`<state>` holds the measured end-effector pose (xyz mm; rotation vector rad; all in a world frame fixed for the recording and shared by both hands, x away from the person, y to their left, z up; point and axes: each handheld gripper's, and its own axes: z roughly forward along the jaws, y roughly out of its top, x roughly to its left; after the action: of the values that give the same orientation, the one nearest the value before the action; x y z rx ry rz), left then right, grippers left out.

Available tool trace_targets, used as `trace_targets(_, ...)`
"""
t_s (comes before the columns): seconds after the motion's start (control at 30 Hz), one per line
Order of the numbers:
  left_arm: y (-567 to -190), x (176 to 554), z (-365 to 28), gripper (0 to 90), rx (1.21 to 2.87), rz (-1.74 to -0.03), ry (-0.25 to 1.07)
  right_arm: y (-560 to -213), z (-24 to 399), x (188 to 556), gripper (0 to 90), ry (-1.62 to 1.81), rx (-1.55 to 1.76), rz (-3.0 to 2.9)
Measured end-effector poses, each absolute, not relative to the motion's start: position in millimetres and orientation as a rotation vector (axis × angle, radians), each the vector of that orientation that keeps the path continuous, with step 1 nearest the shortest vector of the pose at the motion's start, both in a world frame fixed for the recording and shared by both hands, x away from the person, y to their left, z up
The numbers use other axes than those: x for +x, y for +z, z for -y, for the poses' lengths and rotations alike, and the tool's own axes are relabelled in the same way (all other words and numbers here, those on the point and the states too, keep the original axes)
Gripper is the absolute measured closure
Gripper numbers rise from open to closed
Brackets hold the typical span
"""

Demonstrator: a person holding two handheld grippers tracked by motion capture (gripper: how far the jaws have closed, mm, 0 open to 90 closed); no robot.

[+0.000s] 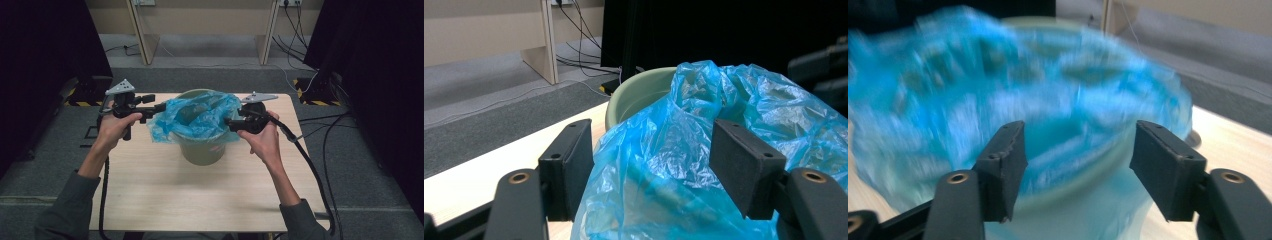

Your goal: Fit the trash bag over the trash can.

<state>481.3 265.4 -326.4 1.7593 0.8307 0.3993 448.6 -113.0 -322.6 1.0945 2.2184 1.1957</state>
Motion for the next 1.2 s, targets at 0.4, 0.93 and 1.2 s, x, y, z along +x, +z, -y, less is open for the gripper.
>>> trace_targets(0.4, -323, 489, -258, 30.6, 1.757, -0.843, 0.392, -334, 127, 503, 73.1, 1.230, 1.078, -2.234)
trace_targets(0.93, -333, 513, -218, 65.1, 1.941, -0.759, 0.301, -323, 120, 521, 46.3, 1.169, 1.076, -2.233)
trace_targets(1.2, -333, 523, -234, 89.4, 1.888, -0.788, 0.357, -326, 128, 464, 35.7, 1.283, 1.086, -2.208)
